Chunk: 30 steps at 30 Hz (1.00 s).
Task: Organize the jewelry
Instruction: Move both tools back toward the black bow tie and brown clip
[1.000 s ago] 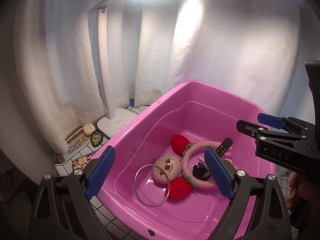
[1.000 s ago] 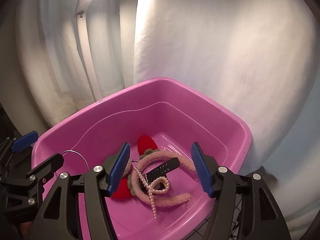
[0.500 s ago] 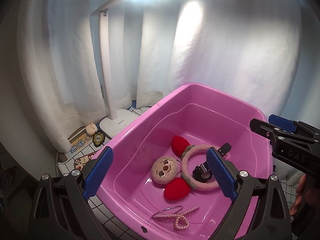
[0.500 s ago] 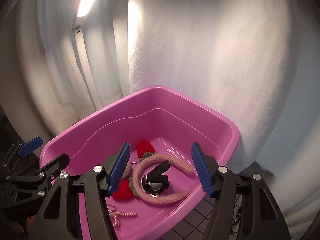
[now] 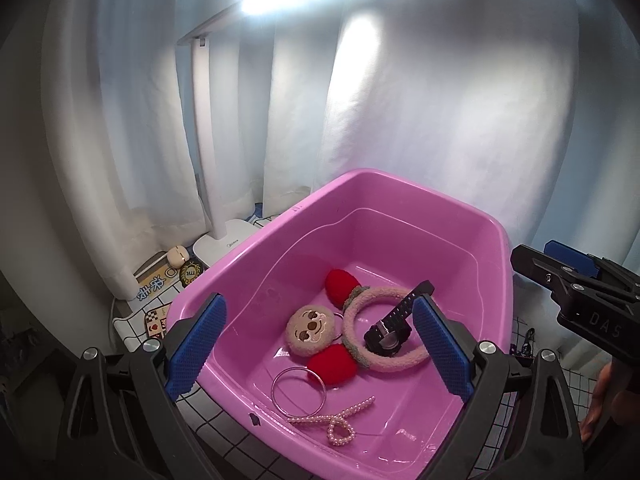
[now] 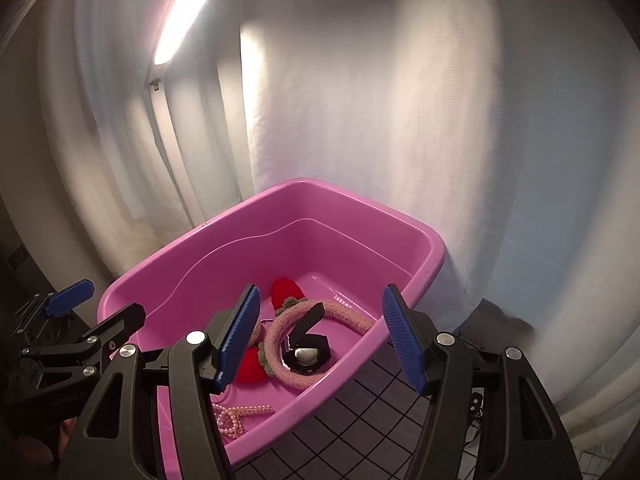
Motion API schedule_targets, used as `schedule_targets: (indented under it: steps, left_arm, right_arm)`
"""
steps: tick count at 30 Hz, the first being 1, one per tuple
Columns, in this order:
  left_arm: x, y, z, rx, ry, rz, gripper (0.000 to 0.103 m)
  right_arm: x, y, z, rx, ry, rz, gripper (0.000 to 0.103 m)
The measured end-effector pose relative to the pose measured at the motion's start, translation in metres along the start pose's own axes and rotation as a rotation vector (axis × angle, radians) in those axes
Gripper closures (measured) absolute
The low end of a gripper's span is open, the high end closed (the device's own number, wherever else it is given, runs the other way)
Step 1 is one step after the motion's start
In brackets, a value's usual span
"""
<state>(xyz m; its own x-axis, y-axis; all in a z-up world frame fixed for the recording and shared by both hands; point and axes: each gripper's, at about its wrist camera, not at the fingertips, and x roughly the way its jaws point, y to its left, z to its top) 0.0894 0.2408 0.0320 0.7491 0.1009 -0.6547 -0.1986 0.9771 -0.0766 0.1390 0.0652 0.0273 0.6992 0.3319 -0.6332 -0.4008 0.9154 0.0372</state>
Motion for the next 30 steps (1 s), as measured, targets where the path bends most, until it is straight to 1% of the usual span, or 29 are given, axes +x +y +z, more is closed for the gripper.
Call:
schedule_targets:
  steps: [4, 7, 13, 17, 20, 25, 28, 30]
  left_arm:
    - [-0.011, -0.018, -0.007, 0.01, 0.004, -0.023, 0.011]
    - [-0.019, -0.035, -0.012, 0.026, 0.012, -0.046, 0.011]
    - [-0.037, -0.074, -0.025, 0.064, 0.018, -0.109, 0.009]
    - [-0.045, -0.103, -0.035, 0.086, 0.029, -0.153, 0.009]
    - [-0.05, -0.125, -0.047, 0.099, 0.04, -0.189, 0.008]
    - [-0.046, -0.165, -0.079, 0.141, 0.083, -0.241, 0.007]
    - [-0.04, -0.185, -0.102, 0.166, 0.103, -0.234, 0.007]
    - [-0.031, -0.196, -0.118, 0.167, 0.13, -0.225, 0.007]
  right_arm:
    - [-0.018, -0.02, -0.016, 0.024, 0.0, -0.02, 0.042]
    - [-0.033, -0.042, -0.032, 0.048, 0.003, -0.054, 0.042]
    - [-0.063, -0.105, -0.069, 0.128, 0.026, -0.143, 0.04]
    - [-0.076, -0.149, -0.095, 0.193, 0.062, -0.195, 0.04]
    - [-0.078, -0.174, -0.116, 0.215, 0.094, -0.221, 0.04]
    - [-0.073, -0.201, -0.149, 0.241, 0.149, -0.225, 0.04]
    - [-0.063, -0.21, -0.164, 0.238, 0.183, -0.201, 0.04]
    - [-0.055, -0.213, -0.171, 0.225, 0.197, -0.184, 0.04]
